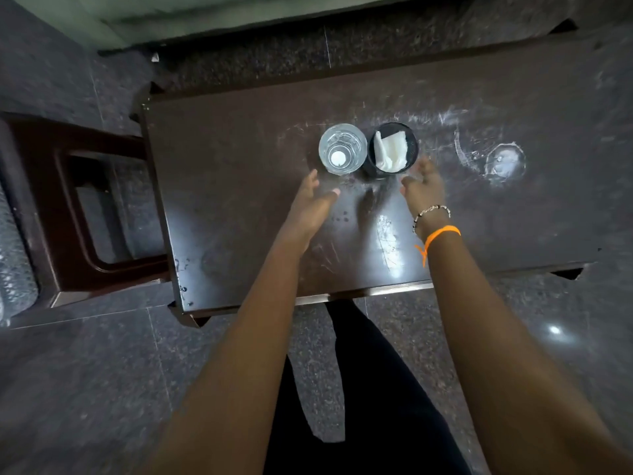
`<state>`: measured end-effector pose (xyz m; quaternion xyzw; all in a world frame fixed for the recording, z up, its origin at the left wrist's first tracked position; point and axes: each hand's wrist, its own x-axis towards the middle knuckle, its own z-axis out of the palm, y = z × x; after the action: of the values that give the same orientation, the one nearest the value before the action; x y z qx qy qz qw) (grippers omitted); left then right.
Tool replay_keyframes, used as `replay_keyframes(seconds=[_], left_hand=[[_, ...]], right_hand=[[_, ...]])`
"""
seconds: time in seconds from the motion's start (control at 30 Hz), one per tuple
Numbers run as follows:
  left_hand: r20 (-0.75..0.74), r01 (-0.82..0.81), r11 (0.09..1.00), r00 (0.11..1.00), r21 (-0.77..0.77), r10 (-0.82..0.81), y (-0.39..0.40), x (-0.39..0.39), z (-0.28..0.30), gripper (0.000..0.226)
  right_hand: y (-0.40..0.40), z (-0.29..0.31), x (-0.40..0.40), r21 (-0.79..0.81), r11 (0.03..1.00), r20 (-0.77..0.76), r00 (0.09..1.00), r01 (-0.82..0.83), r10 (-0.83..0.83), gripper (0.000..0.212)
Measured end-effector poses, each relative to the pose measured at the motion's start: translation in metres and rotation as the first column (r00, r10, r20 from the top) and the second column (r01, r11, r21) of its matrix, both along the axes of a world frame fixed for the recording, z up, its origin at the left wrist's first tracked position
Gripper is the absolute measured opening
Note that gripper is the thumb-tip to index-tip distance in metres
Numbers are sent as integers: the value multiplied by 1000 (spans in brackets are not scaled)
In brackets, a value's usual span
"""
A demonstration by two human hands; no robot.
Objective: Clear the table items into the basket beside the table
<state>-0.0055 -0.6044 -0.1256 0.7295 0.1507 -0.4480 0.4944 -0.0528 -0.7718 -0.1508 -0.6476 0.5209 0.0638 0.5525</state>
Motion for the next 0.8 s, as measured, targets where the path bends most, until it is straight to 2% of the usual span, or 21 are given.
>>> replay_keyframes(seconds=[0.17, 0.33, 0.47, 0.63, 0.8], left_hand=[[-3, 70, 997, 998, 27, -70, -16, 14, -5, 74], [-8, 147, 989, 989, 22, -147, -14, 18, 3, 66], [98, 91, 989, 990, 118, -103, -6, 10, 20, 53], [309, -16, 997, 951, 81, -10, 11, 9, 75, 40], [580, -41, 999, 814, -16, 43, 27, 37, 152, 37]], right_hand=[[-15, -4, 14, 12, 1000, -22, 1000, -16, 16, 56], [-17, -4, 8, -3, 993, -18, 993, -114, 114, 61], [-18, 14, 7, -53, 996, -18, 998, -66, 65, 52], [-1, 79, 28, -69, 991, 176, 977, -114, 124, 34], [20, 178, 69, -155, 970, 450, 860, -189, 240, 27]])
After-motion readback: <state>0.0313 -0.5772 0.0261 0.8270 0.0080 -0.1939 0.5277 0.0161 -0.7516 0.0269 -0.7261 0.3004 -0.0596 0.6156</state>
